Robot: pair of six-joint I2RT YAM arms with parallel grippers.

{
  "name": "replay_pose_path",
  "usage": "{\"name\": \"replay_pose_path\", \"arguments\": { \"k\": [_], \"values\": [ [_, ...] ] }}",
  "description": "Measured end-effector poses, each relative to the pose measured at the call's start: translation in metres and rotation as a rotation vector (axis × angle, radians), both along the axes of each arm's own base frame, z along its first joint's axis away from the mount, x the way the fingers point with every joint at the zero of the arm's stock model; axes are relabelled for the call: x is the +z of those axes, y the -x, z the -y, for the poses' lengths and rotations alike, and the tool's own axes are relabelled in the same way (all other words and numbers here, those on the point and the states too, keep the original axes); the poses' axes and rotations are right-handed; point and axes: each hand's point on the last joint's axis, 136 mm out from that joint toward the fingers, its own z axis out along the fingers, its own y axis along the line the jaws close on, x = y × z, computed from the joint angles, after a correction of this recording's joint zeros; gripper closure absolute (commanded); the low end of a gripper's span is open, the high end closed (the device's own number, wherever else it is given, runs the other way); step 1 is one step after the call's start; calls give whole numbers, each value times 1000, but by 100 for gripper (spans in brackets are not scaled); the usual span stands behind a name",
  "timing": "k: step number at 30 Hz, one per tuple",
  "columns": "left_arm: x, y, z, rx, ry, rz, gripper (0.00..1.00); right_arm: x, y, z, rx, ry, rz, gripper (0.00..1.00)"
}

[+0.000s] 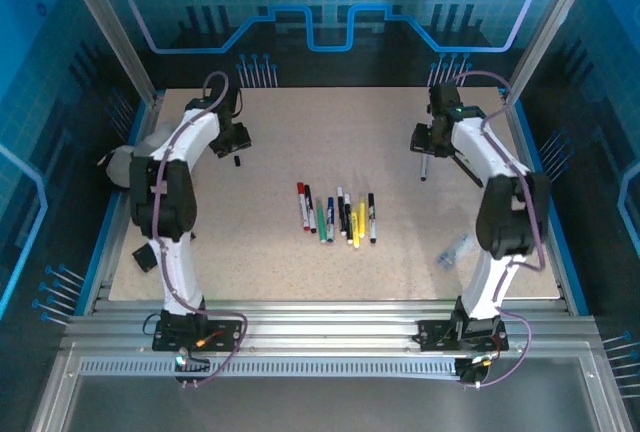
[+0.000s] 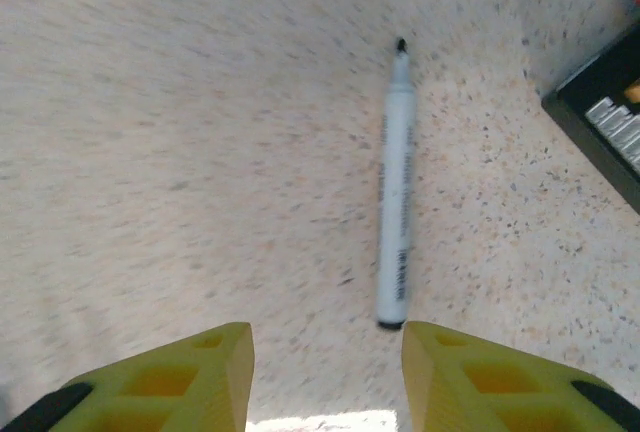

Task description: Open the pen caps

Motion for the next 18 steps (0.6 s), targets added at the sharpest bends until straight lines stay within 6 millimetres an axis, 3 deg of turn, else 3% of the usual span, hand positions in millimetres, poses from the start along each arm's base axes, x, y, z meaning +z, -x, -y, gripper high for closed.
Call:
{"name": "replay_pose_path", "arguments": {
  "k": [3, 5, 9, 12, 18],
  "values": [
    [27, 19, 31, -43, 27, 80, 56, 29, 22, -29, 64, -31, 82, 54],
    [32, 32, 61, -90, 58, 112, 57, 35, 40, -55, 127, -63, 111, 55],
    [11, 56, 123, -189, 111, 91, 58, 14, 89, -96, 232, -128, 76, 56],
    [-9, 68, 152, -235, 122, 48, 59, -3, 118, -111, 272, -133, 22, 56],
    [-37, 69, 171, -251, 121, 7, 59, 1, 140, -127, 314, -143, 32, 57]
  ]
}}
